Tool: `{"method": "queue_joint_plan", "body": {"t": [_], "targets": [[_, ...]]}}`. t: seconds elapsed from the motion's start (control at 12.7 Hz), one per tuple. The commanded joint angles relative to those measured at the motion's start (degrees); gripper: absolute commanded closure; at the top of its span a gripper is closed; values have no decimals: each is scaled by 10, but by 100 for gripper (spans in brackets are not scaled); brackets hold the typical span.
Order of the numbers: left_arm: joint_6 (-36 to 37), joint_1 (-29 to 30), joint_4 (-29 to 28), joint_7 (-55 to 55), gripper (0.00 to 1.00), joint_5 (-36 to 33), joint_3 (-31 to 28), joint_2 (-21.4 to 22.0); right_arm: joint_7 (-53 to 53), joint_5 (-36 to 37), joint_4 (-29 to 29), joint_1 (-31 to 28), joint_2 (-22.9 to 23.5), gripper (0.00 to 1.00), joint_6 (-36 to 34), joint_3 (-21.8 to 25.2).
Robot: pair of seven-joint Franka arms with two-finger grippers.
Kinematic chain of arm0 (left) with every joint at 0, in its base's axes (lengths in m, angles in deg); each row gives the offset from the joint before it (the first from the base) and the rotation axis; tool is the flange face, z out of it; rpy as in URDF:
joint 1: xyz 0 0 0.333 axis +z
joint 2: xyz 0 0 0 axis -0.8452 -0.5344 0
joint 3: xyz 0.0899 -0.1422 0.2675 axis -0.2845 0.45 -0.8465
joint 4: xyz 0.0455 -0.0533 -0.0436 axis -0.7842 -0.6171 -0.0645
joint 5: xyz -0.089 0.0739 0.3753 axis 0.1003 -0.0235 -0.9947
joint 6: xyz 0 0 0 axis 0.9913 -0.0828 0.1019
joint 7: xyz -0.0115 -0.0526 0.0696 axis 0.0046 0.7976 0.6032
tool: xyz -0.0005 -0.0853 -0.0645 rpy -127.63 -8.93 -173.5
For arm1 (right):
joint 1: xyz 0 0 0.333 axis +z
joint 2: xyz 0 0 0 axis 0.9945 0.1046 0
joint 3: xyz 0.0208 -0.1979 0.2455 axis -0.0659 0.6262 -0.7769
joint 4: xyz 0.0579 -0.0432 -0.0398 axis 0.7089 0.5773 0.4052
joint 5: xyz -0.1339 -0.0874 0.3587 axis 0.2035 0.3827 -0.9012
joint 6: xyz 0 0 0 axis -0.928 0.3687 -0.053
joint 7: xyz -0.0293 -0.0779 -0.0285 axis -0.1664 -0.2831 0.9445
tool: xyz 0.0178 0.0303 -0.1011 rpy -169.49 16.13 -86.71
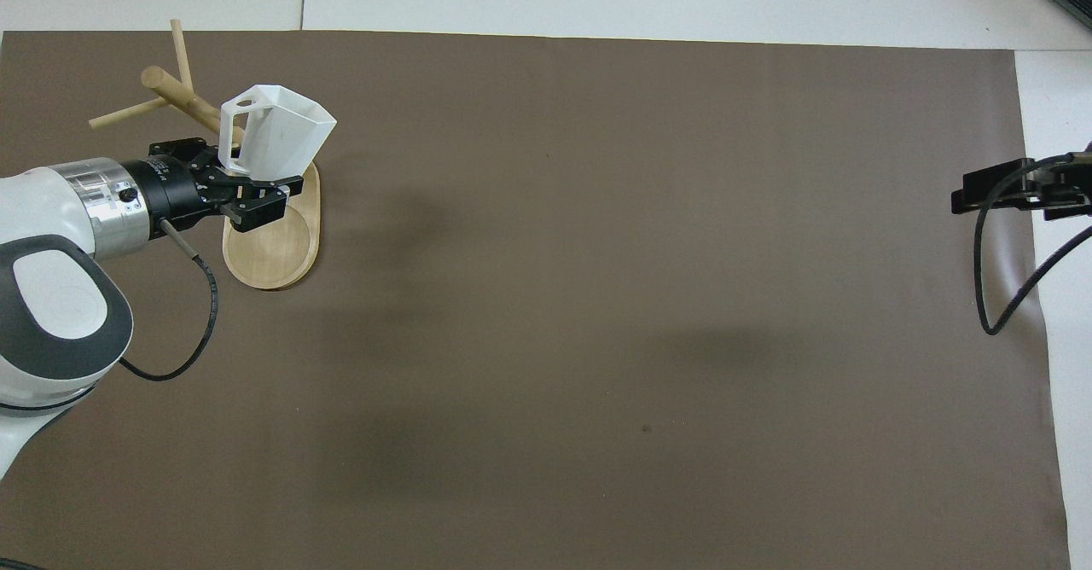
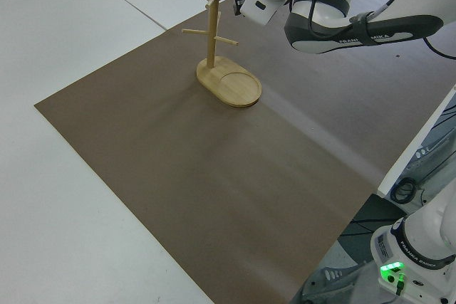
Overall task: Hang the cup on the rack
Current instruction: 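Lower the cup onto a mug tree peg with the left gripper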
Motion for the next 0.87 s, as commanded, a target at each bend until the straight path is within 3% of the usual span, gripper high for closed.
{"method": "queue_joint_plan", "body": {"t": [0.0, 0.79], "targets": [[-17, -5, -15, 25, 100, -10, 0, 8, 10, 12, -20, 0, 3, 0, -32, 13], [-67, -6, -31, 38, 100, -10, 0, 1, 8, 10, 22, -1, -28, 0, -36, 31]]}}
